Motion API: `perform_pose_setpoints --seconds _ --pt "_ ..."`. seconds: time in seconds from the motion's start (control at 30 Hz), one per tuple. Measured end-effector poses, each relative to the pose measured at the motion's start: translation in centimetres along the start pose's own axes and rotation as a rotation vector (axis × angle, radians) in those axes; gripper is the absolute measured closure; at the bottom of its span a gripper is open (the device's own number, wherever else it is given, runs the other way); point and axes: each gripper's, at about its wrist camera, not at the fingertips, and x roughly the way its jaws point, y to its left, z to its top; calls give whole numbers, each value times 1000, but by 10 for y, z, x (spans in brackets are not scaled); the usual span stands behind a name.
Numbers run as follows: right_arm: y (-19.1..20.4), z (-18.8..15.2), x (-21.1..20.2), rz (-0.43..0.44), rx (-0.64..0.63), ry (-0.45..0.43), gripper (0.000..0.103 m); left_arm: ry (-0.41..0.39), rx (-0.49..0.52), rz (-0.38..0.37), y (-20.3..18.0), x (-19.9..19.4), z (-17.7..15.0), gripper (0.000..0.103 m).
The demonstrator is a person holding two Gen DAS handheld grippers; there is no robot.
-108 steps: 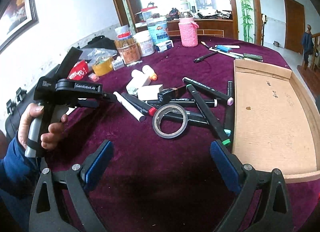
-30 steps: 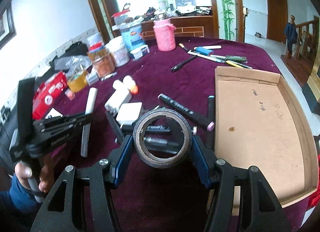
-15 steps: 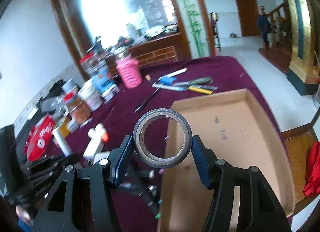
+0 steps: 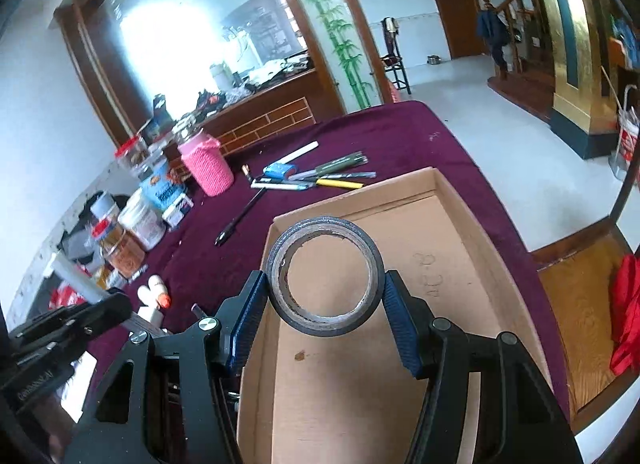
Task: Organize rigid objects
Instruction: 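Carry the white marker and tape roll with both tools over the cardboard tray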
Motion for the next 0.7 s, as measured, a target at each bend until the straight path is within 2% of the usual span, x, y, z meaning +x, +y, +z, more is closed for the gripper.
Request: perform_pose_setpoints --seconds 0.2,0.43,0.7 --pt "-14 3 -2 -77 6 4 49 24 27 -47 -29 15 12 91" --pt "-26 -3 14 -116 20 88 49 104 -2 -93 -42 47 15 91" --pt "-24 -11 25 -161 -11 148 49 169 1 -55 -45 83 12 91"
